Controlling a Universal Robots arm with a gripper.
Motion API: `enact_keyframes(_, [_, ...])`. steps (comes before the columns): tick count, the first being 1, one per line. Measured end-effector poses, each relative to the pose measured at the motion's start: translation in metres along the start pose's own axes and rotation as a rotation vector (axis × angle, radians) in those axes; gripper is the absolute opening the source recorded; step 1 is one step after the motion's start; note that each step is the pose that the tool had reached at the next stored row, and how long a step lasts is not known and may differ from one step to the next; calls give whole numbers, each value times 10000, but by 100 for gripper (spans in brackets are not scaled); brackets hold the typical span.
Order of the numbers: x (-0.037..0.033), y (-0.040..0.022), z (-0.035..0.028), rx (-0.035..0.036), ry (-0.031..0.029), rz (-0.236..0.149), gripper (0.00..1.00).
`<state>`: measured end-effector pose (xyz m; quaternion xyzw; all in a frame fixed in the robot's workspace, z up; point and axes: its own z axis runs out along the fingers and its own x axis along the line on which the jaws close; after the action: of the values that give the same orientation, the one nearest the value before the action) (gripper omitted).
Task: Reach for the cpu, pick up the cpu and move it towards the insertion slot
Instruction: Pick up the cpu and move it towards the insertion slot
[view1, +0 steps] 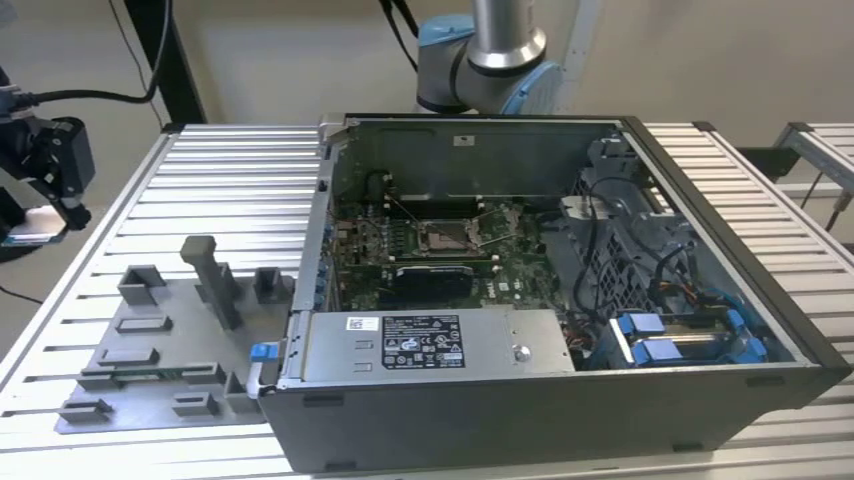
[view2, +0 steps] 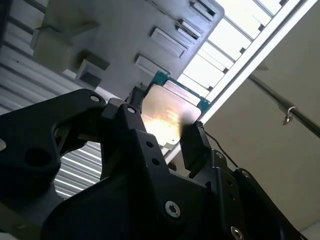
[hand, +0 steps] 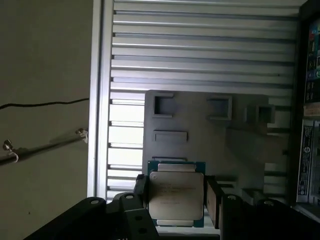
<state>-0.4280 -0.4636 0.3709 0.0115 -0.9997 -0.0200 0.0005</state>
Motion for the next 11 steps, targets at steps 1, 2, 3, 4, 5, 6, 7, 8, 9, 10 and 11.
enact_keyframes(1, [0, 1, -26, 0, 0, 0, 0])
enact_keyframes(2, [0, 2, -55, 0, 0, 0, 0])
enact_keyframes(3, [0, 3, -82, 0, -1, 0, 0])
enact_keyframes(4, [0, 5, -111, 0, -1, 0, 0])
enact_keyframes(5, [0, 6, -150, 0, 1, 0, 0])
enact_keyframes(6, [0, 7, -185, 1, 1, 0, 0])
enact_keyframes(7, [0, 9, -217, 0, -1, 0, 0])
enact_keyframes(8, [0, 10, -255, 0, -1, 0, 0])
enact_keyframes(9, [0, 12, -290, 0, 1, 0, 0])
enact_keyframes(10, [0, 13, -323, 0, 0, 0, 0])
enact_keyframes(11, [0, 14, -352, 0, 0, 0, 0])
